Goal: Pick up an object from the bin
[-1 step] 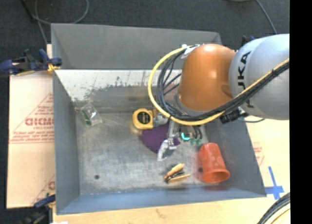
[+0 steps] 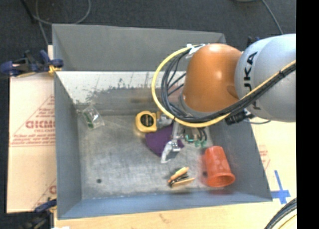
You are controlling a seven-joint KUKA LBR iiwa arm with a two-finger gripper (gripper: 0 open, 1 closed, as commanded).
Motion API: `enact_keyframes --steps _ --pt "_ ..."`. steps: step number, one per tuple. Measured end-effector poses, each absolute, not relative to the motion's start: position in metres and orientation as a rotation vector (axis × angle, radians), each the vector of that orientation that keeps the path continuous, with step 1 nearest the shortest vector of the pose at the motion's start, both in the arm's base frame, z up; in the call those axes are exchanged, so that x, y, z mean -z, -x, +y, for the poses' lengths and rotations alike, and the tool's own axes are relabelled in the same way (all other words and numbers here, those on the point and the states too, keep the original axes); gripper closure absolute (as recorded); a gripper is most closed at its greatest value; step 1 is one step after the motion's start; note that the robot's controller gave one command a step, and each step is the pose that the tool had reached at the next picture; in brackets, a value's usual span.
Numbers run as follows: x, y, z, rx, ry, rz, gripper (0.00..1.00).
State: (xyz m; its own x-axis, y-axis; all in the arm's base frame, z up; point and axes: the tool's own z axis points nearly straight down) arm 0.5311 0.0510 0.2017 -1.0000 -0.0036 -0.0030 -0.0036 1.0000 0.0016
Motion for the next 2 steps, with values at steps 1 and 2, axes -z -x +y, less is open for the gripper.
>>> enact_keyframes --steps 1,2 --pt "-0.16 -0.564 0.049 -0.004 -0.093 3.128 0.0" --pt "-0.123 -0.588 0.014 -0.003 -0.334 3.121 0.0"
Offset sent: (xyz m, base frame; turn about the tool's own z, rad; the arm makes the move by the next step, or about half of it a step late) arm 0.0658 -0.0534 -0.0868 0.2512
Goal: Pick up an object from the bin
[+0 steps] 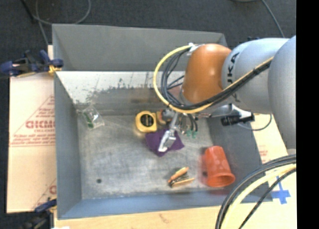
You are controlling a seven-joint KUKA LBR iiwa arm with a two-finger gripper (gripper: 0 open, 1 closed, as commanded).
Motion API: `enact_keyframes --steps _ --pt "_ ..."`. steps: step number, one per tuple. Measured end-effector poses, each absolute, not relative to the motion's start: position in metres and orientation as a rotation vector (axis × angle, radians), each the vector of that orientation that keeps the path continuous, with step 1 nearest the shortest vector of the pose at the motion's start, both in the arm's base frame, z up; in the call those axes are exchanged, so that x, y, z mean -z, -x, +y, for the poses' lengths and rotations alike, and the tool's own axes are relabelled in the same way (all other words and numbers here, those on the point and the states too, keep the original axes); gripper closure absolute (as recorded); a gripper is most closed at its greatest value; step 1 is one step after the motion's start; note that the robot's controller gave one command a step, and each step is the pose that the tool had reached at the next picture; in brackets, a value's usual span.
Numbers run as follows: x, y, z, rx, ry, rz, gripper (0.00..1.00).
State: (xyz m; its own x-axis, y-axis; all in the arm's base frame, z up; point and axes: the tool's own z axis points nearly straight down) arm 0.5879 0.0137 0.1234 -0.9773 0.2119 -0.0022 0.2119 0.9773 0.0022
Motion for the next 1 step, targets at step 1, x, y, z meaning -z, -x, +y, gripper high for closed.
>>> enact_keyframes --steps 1 --pt "-0.0833 -0.5722 0.0727 0.0 -0.329 3.125 1.0"
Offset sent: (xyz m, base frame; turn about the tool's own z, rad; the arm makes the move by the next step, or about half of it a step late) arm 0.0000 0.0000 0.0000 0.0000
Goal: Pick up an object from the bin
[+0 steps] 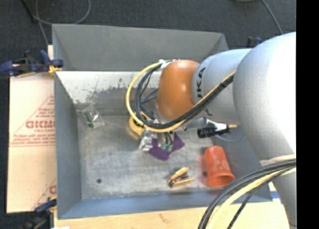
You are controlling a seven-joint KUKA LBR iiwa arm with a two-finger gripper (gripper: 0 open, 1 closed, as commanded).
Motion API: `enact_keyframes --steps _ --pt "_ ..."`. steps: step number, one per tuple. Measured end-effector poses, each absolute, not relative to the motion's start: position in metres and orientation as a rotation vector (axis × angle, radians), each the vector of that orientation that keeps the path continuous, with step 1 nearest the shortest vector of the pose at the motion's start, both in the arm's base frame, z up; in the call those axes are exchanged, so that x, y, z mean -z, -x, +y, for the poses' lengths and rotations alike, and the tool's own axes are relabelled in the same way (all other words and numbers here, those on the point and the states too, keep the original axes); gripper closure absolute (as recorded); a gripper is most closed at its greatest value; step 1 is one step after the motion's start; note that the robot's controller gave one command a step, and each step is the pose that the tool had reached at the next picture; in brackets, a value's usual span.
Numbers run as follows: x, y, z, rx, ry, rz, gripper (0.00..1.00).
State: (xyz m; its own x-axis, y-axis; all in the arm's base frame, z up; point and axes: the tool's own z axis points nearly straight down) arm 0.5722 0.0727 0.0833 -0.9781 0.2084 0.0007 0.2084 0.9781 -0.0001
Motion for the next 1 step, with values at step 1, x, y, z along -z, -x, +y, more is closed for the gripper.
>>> enact_keyframes --steps 1 --pt "-0.0833 -0.5726 0.0728 0.001 0.33 -3.126 1.0"
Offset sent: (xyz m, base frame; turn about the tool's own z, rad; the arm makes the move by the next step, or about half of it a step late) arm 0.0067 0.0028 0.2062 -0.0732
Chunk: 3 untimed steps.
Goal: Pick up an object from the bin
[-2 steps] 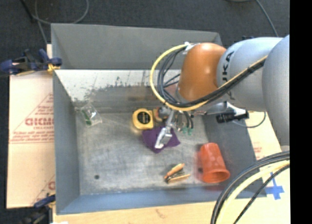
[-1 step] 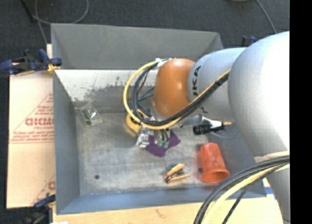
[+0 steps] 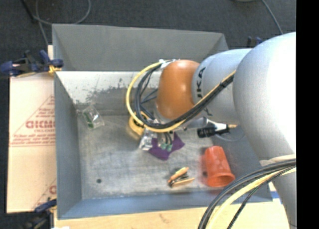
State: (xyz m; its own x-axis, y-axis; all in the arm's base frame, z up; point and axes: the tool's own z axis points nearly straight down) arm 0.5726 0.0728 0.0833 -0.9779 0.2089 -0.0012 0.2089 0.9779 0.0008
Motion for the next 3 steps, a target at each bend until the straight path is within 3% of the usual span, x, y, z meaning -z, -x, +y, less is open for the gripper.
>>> enact_keyframes --steps 1,2,3 --pt "-0.119 -0.57 0.073 0.002 -0.308 3.13 1.0" --pt "-0.188 -0.57 0.072 -0.001 -0.301 3.128 1.0" --pt "-0.105 -0.577 0.068 0.004 -0.312 3.13 0.0"
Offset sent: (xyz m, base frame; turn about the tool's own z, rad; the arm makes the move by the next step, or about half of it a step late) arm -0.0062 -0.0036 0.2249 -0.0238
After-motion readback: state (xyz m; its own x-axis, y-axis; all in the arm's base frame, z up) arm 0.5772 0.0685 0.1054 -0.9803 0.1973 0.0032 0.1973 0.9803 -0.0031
